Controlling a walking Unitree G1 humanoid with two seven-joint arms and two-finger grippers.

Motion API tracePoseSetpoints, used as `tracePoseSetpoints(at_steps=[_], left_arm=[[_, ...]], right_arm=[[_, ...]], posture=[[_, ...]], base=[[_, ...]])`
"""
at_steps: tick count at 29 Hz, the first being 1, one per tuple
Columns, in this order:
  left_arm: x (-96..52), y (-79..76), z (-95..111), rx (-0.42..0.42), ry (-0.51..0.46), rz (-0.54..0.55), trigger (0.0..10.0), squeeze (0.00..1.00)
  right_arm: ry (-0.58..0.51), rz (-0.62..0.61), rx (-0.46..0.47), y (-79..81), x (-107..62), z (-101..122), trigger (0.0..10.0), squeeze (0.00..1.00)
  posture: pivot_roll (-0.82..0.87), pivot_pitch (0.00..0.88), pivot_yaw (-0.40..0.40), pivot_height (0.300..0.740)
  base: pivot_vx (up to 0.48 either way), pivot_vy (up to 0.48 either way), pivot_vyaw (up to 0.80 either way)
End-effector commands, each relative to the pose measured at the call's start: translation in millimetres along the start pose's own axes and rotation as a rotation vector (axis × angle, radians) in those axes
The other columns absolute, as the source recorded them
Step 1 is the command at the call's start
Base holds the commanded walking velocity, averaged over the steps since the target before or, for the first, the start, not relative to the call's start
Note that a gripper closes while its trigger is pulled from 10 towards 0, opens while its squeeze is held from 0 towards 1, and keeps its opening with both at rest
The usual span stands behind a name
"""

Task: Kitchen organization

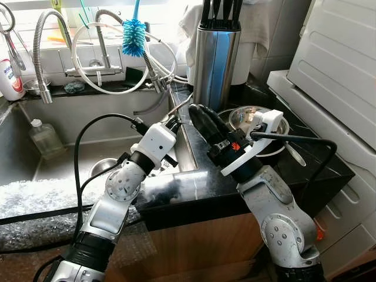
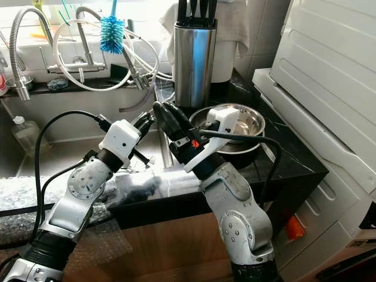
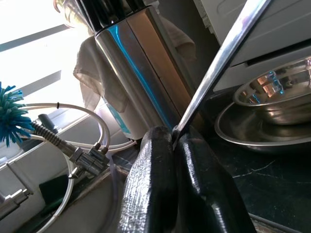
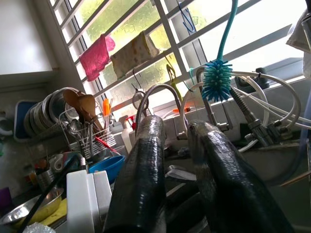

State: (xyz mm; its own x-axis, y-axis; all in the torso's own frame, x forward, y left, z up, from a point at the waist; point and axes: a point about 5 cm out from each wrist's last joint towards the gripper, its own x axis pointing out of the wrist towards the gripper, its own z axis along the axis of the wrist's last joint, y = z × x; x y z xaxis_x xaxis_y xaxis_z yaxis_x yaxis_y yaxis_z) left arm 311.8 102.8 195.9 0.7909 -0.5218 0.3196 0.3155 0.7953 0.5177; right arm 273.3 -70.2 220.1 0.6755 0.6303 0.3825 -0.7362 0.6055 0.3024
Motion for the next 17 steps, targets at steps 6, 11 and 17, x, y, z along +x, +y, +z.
tracePoseSetpoints(at_steps=[6,11,17], left_arm=[[1.1,14.3,6,0.007,-0.029,0.074,0.0,0.0],[1.2,14.3,5,0.004,-0.025,0.078,0.0,0.0],[1.2,14.3,3,0.001,-0.014,0.086,0.0,0.0]], right_arm=[[0.021,-0.048,-0.019,-5.9,-2.6,-2,10.0,1.0],[0.003,-0.052,-0.017,-3.3,-2.4,1,10.0,1.0],[-0.014,-0.038,-0.047,5.1,-0.2,8,10.0,1.0]], posture=[[-0.14,0.0,-0.02,0.74],[-0.14,0.0,-0.021,0.74],[-0.14,0.0,-0.022,0.74]], base=[[0.0,0.0,0.0],[0.0,0.0,0.0],[0.0,0.0,0.0]])
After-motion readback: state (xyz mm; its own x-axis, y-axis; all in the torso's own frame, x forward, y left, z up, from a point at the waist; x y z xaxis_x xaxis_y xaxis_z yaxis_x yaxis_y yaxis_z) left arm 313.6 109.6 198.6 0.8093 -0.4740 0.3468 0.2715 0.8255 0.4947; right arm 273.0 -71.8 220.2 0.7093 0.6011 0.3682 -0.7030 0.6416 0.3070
